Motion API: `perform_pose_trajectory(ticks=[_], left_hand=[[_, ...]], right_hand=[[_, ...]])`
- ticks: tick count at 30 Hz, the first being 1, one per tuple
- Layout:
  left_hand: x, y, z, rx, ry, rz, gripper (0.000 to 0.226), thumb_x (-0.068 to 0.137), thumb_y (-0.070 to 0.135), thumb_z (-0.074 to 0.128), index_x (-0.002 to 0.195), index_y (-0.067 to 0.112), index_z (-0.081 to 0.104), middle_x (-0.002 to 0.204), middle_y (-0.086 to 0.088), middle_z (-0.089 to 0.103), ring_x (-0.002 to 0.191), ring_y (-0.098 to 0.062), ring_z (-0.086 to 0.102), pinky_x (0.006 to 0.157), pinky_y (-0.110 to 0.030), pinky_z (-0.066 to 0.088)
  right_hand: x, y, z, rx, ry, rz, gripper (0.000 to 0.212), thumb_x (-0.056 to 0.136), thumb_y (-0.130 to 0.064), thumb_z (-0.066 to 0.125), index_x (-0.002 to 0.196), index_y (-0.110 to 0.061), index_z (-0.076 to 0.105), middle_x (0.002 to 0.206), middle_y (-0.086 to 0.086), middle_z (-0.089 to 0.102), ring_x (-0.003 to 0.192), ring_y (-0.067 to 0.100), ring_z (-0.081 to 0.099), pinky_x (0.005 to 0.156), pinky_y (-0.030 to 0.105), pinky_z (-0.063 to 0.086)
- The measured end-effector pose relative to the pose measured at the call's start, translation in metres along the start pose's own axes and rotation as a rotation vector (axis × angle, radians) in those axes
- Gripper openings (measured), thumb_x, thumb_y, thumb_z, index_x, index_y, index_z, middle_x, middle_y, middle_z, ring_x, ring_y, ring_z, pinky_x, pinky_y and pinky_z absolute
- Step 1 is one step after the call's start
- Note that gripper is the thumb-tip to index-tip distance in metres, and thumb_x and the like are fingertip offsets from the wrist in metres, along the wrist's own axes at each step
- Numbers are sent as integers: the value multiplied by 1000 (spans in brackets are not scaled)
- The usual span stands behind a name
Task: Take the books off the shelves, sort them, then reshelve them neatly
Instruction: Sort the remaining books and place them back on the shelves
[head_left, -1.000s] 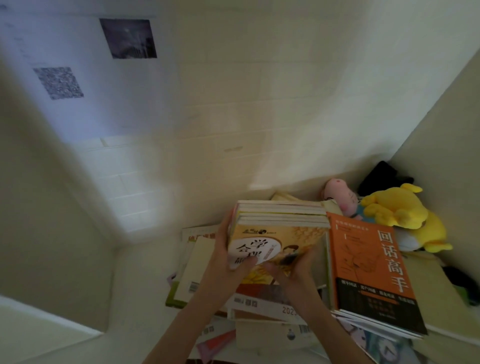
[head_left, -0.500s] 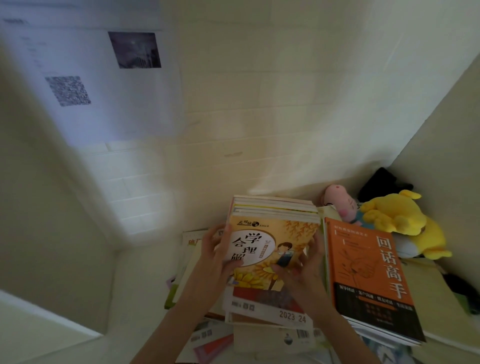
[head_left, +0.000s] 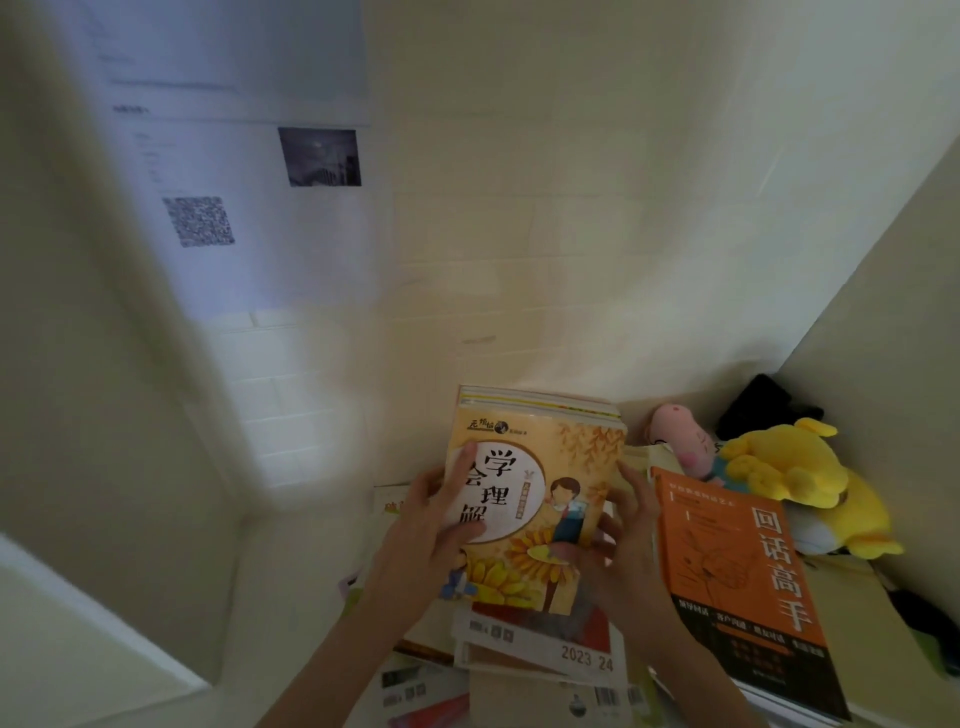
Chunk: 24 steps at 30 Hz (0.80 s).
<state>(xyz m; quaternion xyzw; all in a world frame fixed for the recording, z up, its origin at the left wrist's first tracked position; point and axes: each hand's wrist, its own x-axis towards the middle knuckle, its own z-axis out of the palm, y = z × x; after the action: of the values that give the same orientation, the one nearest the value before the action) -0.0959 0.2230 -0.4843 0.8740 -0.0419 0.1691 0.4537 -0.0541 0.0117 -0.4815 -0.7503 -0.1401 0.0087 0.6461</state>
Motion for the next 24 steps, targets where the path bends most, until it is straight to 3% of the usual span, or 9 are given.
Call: perform_pose_trajectory(ticks=[4,7,11,14,16,19,22,24], left_hand=[[-9,15,-39,-45,77,-15,89,87,26,66,123,80,5,120,19,40,107,-1,52,78,-21,56],[-22,25,-72,-86,153,-42,88,82,25,72,125,77,16,118,25,46,107,6,53,75,-20,56],[-51,44,-119,-99,279,-37,90,76,19,76,123,76,25,113,36,47,107,15,49,74,-13,53],[-81,56,-156,-79,361,-37,89,74,16,77,122,75,29,111,39,48,105,15,51,75,-13,53],[-103,64,-181,-26,410,-37,92,73,16,78,120,77,28,112,42,46,104,18,50,75,-15,54],[-133,73,-216,14,516,-30,89,68,21,78,118,77,31,112,43,48,103,16,53,72,-15,55],[-159,78,-248,43,624,-30,84,61,25,74,112,79,35,108,49,48,100,18,53,68,-10,53],[-176,80,-267,70,693,-44,84,60,25,73,110,81,35,106,51,46,98,20,52,66,-9,53]], right_hand=[[0,-34,10,-6,-119,-21,86,68,12,76,122,-43,37,122,-18,46,96,-6,62,71,19,54],[0,-64,24,33,-221,-56,80,71,9,75,125,-41,45,133,-14,44,98,1,63,71,22,55],[-5,-102,55,-18,-329,-155,82,71,-2,79,121,-59,46,134,-14,43,100,0,61,71,19,53],[-13,-126,84,-2,-413,-227,85,69,-7,79,111,-71,43,121,-23,54,97,4,64,72,20,53],[-20,-141,106,-2,-473,-281,81,67,-15,78,110,-73,41,116,-38,51,100,2,63,74,20,53],[-28,-161,142,12,-554,-346,80,64,-24,79,113,-73,39,125,-39,42,107,-1,58,79,23,54],[-35,-180,179,35,-637,-428,81,68,-20,77,108,-77,38,119,-49,38,109,-8,54,78,15,50],[-40,-191,203,39,-689,-479,87,74,-10,78,111,-77,36,122,-49,37,112,-4,54,79,16,50]])
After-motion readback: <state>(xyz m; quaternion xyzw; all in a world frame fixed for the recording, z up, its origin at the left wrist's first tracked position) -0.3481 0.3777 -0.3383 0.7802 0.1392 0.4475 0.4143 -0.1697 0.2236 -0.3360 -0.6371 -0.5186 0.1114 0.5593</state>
